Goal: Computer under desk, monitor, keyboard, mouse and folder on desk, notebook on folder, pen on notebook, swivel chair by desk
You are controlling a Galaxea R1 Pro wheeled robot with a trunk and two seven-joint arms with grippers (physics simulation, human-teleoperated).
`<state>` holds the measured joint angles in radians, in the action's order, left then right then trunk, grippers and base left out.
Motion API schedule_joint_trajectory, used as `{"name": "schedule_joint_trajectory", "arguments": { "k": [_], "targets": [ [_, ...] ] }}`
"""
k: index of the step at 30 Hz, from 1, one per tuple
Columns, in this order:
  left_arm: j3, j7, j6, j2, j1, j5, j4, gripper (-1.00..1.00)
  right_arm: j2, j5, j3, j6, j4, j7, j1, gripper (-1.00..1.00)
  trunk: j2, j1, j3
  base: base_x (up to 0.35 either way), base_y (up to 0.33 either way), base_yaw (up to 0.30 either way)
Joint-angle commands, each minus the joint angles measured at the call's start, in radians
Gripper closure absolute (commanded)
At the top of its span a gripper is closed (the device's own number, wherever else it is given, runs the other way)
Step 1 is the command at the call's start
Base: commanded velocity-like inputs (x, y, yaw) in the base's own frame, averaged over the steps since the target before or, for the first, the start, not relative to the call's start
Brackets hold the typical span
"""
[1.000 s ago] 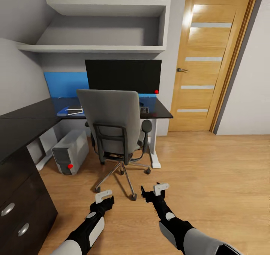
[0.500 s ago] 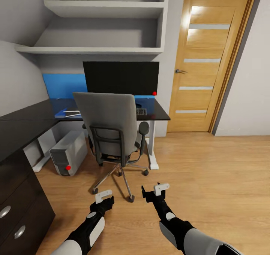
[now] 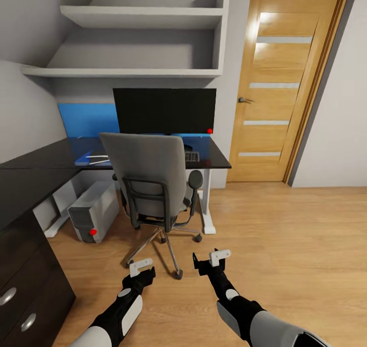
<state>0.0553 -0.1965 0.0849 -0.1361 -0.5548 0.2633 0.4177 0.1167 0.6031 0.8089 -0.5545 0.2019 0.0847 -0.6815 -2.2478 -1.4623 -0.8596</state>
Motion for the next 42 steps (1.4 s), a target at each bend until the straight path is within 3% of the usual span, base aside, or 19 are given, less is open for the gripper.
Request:
{"name": "schedule_joint_trajectory", "arguments": {
  "k": [1,9,16,18,19,25,32,37,42],
  "targets": [
    [0.006,-0.005,0.004,0.0,-0.001,0.008,-0.001,-1.0,-0.006,0.002,0.008,-0.009,-0.001,0.009,0.0,-1.0,0.007,0.004,0.002,0.0,0.0,0.0],
    [0.006,-0.005,0.037,-0.009,-0.001,0.008,-0.056,-1.0,-0.034,0.005,0.007,-0.073,-0.004,0.01,0.004,-1.0,0.063,0.035,0.027,0.0,0.0,0.0],
    [0.006,-0.001,0.184,-0.012,-0.001,0.008,-0.2,-1.0,-0.039,0.022,0.008,-0.093,-0.017,0.009,0.036,-1.0,0.112,0.062,0.049,0.0,0.0,0.0],
    [0.006,-0.001,0.223,-0.012,-0.001,0.008,-0.262,-1.0,-0.04,0.03,0.008,-0.112,-0.029,0.009,0.052,-1.0,0.126,0.069,0.056,0.0,0.0,0.0],
    [0.006,-0.001,0.261,-0.012,-0.001,0.008,-0.336,-1.0,-0.04,0.037,0.009,-0.151,-0.059,0.009,0.074,-1.0,0.133,0.073,0.059,0.0,0.0,0.0],
    [0.006,0.001,0.301,-0.012,0.008,0.008,-0.384,-1.0,-0.039,0.042,0.009,-0.22,-0.153,0.009,0.123,-1.0,0.175,0.096,0.077,0.0,0.0,0.0],
    [0.006,0.002,0.325,0.0,0.071,0.008,-0.394,-1.0,-0.047,0.042,0.007,-0.287,-0.206,0.009,0.207,-1.0,0.224,0.123,0.099,0.0,0.0,0.0],
    [0.006,0.003,0.423,0.01,0.158,0.008,-0.396,-1.0,-0.072,0.043,0.006,-0.34,-0.216,0.009,0.29,-1.0,0.259,0.142,0.115,0.0,0.0,0.0],
    [0.006,0.003,0.473,0.02,0.217,0.008,-0.396,-1.0,-0.084,0.043,0.007,-0.353,-0.22,0.009,0.34,-1.0,0.294,0.161,0.131,0.0,0.0,0.0]
  ]
}}
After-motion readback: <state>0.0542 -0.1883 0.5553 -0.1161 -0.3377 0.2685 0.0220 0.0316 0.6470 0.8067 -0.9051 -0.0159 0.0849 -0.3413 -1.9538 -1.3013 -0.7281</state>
